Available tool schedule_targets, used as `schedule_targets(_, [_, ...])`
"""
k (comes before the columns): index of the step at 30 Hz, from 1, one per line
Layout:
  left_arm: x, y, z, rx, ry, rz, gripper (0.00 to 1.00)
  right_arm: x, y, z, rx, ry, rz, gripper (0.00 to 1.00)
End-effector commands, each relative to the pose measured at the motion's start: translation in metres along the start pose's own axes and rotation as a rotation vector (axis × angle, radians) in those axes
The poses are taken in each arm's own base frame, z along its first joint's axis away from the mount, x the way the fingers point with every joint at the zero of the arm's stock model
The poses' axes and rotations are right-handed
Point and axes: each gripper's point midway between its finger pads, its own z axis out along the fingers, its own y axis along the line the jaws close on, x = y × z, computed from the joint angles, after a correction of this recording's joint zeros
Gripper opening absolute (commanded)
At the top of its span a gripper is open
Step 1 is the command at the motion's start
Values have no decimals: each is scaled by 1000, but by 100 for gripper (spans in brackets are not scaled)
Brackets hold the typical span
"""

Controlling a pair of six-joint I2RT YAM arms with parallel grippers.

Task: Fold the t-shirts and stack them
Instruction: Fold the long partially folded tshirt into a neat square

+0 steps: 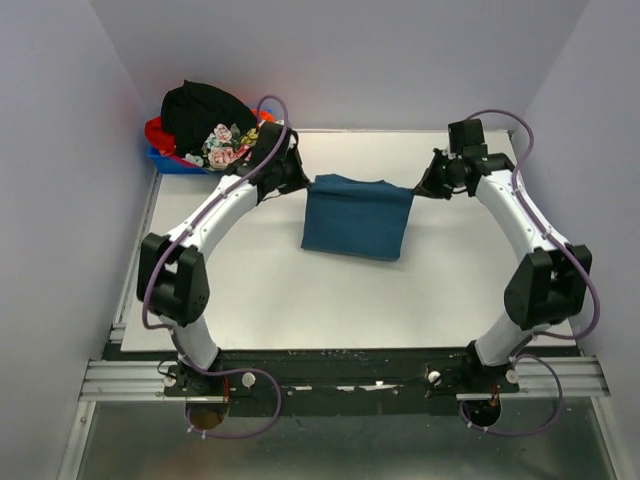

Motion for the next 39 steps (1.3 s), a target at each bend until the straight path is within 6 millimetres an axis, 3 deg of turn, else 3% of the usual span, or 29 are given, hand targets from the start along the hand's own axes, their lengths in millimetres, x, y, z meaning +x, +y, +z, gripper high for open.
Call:
schedule_targets(1, [-39,4,38,-20,-33,17,0,-36,-10,29,45,-10,43,1])
schedule_targets(10, [-59,21,149,95,40,-99,0,-74,-25,124,47,71,116,1])
schedule_targets(11, [-63,16,158,133,36,-100,5,-78,-26,134,39,74,118,2])
schedule_targets(12, [-67,14,167,157,37,-102,33,-78,-30,146,47,86,128,17])
schedule_targets(13, [-64,16,177,169,47,-103,64,-80,-33,152,51,91,137,60])
schedule_targets(14, [-65,14,181,185,53,-95,83,-81,-34,158,47,95,133,80])
schedule_targets(15, [-64,16,186,185,55,-89,88,-82,-34,162,38,92,125,81])
schedule_targets(19, [-65,18,179,205,12,-44,89,-79,-33,158,8,59,99,72])
schedule_targets(23, [-57,20,167,219,1,-30,82,-62,-42,156,13,77,83,59])
schedule_targets(25, [-51,24,166,213,4,-27,76,-53,-42,157,-6,96,78,57])
schedule_targets(28, [-45,28,174,210,25,-32,65,-44,-42,163,-33,116,81,50])
schedule_targets(32, [-40,28,188,212,60,-46,61,-39,-47,175,-19,137,92,47])
schedule_targets(39, [-25,48,214,132,113,-80,52,-34,-54,195,6,172,115,42])
